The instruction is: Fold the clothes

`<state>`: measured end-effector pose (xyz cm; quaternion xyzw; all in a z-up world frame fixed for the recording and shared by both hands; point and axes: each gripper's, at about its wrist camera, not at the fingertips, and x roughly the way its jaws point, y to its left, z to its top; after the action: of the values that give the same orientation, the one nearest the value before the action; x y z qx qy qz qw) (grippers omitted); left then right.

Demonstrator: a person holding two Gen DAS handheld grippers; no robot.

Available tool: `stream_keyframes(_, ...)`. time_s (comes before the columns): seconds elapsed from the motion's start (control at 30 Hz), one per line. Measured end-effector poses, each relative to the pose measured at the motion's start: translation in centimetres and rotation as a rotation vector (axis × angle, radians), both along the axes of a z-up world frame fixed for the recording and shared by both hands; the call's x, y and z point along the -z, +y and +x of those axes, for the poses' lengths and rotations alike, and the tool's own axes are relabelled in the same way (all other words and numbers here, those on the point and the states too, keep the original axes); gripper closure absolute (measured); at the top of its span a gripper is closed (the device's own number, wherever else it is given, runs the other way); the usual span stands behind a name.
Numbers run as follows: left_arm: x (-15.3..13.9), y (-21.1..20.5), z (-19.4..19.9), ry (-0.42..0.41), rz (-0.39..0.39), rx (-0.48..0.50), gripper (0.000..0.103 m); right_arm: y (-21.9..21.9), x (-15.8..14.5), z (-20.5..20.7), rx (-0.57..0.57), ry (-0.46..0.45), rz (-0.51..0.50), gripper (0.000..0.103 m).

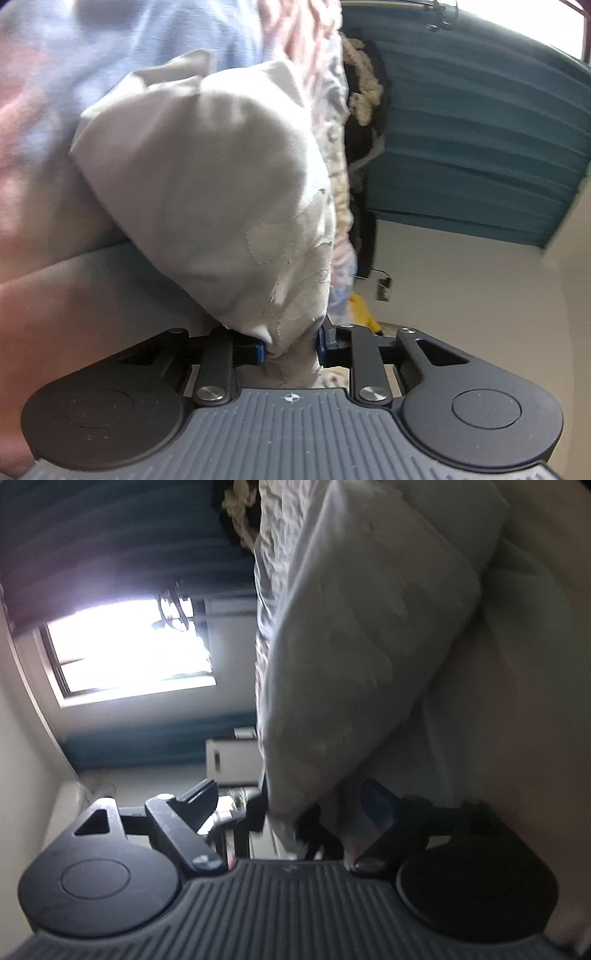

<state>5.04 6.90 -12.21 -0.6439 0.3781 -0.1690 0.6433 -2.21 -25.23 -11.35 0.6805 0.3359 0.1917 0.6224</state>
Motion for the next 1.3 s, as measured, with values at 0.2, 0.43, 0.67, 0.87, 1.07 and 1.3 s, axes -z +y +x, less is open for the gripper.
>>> stream_keyframes(0.2,-0.5,0.0,0.4,-0.035,-0.022,0.016,0.076,-1.0,0.0,0.8,0.139,0.051,-0.044,0.017)
stream_keyframes(0.43,0.3,-0.1,0.9,-0.010,0.024,0.026,0.062,-3.1,-1.5,0.0,0.233,0.029,-0.150,0.069)
stream_keyframes(0.67,0.9,0.4,1.8,0.012,0.039,0.009,0.031,-3.5,-3.0,-1.0,0.241,-0.077,-0.142,0.082)
stream_keyframes(0.87,0.9,1.0,2.4,0.003,0.030,0.005,0.037,-3.9,-3.9,-2.2,0.231,-0.134,-0.160,0.082)
stream_keyframes(1.07,0.0,1.8,1.9,-0.061,0.008,0.016,0.074,-4.5,-4.8,-3.7,0.250,-0.167,-0.192,0.083)
stream_keyframes(1.3,-5.9,-2.0,5.3,-0.139,0.050,0.089,0.078,-7.8,-8.1,-3.7,0.342,-0.201,-0.187,0.083)
